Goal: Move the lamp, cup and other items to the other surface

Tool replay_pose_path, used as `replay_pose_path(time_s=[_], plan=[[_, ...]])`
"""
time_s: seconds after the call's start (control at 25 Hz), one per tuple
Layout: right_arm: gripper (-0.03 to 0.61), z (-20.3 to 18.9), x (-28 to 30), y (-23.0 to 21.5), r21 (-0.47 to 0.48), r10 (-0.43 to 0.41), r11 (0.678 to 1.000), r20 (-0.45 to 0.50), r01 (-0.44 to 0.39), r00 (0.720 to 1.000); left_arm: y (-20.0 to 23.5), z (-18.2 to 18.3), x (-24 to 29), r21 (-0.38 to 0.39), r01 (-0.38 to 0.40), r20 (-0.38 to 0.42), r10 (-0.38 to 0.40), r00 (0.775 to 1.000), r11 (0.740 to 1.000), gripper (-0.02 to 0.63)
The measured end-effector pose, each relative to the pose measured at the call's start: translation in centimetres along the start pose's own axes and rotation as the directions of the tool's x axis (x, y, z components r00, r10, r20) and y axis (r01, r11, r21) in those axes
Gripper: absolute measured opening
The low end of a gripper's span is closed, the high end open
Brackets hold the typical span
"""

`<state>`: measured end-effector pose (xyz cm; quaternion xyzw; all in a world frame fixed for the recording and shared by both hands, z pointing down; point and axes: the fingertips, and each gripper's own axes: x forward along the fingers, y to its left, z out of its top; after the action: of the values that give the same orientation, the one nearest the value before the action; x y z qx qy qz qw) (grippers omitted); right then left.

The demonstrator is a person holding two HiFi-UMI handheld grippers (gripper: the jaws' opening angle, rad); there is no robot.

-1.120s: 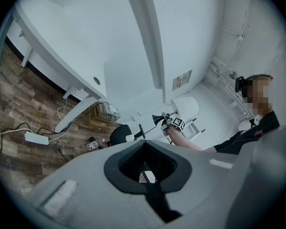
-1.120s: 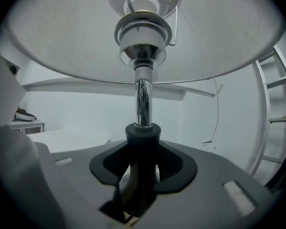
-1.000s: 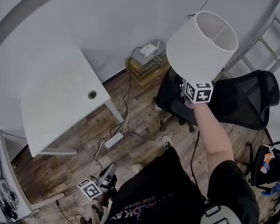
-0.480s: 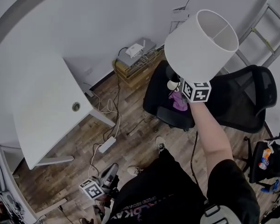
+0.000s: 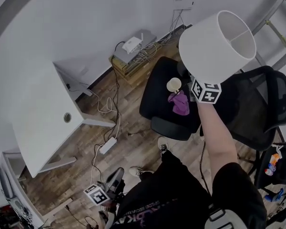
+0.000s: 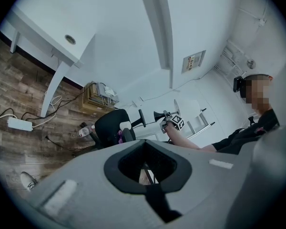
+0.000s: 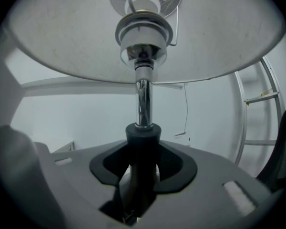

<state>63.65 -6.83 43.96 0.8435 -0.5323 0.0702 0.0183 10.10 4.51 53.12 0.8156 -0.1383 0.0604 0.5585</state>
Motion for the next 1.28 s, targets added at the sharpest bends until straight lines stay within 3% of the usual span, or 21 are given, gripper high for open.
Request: replay_pose_path(time_s=[0.4, 0.68, 1.0, 1.28], plan=[[0.15, -9.8, 0.1, -10.8, 0.049, -0.135, 0.989, -0.129, 0.142, 0.982, -0.4, -1.2, 8.0, -0.015, -0.064, -0.145, 0.061, 0.988, 0.998, -0.006], [0.15, -15.2, 0.0, -17.0, 0.119, -0.22, 0.963, -0.159, 0.24, 0.962, -0.4, -2.3, 12.0, 0.003, -0.122, -0.245, 0.119, 0.962, 0.993, -0.005], [0.149, -22.5, -0.2, -21.3, 0.186, -0.3, 0.923, -0.204, 0.338, 0.932, 0.9, -4.1, 13.5, 0.011, -0.214, -0.35, 0.204, 0.914, 0.977, -0.005], [0.149, -28.9, 0.8, -22.5, 0.226, -0.32, 0.898, -0.251, 0.377, 0.913, 2.2, -6.8, 13.7, 0.02, -0.277, -0.482, 0.252, 0.839, 0.961, -0.005]])
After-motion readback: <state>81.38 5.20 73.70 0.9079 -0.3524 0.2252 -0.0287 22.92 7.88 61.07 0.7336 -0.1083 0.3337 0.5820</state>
